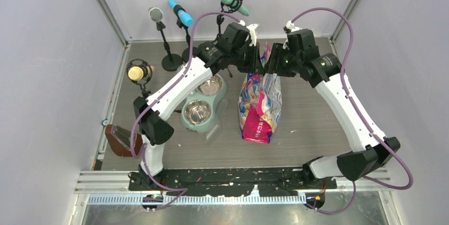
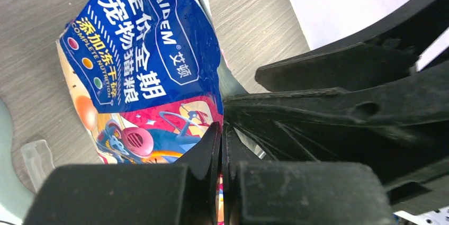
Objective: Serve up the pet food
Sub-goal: Open the pet food bag at the center of the board.
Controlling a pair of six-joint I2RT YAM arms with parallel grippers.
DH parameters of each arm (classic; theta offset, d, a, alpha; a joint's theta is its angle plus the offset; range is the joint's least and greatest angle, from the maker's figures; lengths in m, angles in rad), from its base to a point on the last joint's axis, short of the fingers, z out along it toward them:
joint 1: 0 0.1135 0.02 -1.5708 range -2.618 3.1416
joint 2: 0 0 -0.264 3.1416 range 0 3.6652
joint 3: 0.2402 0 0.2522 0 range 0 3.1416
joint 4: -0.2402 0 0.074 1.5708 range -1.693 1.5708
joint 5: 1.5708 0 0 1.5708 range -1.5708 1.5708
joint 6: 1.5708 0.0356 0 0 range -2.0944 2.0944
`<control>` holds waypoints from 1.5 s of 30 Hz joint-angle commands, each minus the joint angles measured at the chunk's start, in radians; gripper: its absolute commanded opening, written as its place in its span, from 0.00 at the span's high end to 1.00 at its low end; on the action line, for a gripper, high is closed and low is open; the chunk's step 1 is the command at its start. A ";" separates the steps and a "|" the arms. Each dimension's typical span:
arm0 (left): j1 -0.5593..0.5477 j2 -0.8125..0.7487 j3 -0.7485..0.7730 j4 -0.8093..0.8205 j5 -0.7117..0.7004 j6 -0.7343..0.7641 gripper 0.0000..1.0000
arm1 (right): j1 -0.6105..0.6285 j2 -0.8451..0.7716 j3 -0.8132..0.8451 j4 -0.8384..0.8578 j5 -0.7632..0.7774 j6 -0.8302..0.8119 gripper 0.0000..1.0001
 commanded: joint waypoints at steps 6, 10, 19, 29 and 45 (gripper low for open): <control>0.031 -0.116 0.046 0.112 0.034 -0.032 1.00 | 0.045 0.083 0.082 -0.101 0.127 0.011 0.55; 0.039 -0.122 0.043 0.112 0.033 -0.032 1.00 | 0.056 0.094 0.088 -0.107 0.135 0.011 0.68; 0.093 -0.137 0.037 0.066 0.005 -0.004 1.00 | 0.038 0.081 0.199 -0.227 0.218 -0.085 0.95; 0.153 -0.148 0.058 -0.054 0.026 0.080 1.00 | -0.050 0.065 0.258 -0.295 0.227 -0.207 0.95; 0.102 -0.092 0.030 -0.118 -0.008 0.216 0.34 | -0.012 0.071 0.192 -0.222 0.041 -0.152 0.40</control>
